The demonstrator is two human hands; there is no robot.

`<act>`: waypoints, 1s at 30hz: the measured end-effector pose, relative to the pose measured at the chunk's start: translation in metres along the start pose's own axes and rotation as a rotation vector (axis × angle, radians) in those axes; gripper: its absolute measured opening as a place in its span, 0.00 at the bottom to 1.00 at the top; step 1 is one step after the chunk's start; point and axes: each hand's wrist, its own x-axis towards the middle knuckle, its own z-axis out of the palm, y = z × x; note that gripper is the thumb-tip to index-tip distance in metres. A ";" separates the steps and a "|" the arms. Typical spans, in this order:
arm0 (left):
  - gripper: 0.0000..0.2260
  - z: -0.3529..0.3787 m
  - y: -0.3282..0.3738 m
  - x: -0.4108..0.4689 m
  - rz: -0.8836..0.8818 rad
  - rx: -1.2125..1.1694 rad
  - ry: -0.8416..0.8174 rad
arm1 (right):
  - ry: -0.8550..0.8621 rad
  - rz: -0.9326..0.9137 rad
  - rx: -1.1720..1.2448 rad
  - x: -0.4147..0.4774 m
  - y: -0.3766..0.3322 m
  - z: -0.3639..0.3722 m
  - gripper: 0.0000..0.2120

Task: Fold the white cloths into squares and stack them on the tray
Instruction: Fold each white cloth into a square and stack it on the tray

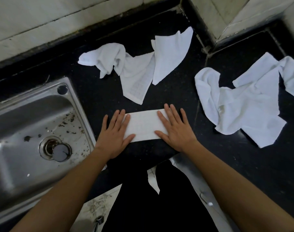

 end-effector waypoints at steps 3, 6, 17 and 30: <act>0.34 0.004 0.015 -0.012 -0.084 -0.050 0.011 | -0.015 -0.100 -0.050 0.005 0.015 -0.006 0.37; 0.34 0.012 0.035 -0.029 -0.164 -0.077 0.018 | -0.022 -0.196 -0.095 0.013 0.028 -0.010 0.37; 0.31 -0.029 0.033 -0.007 -0.030 -0.146 0.127 | 0.206 0.371 0.420 -0.027 0.012 -0.022 0.29; 0.30 -0.093 0.099 0.152 0.604 0.300 -0.008 | 0.162 0.687 0.649 -0.045 0.006 -0.028 0.10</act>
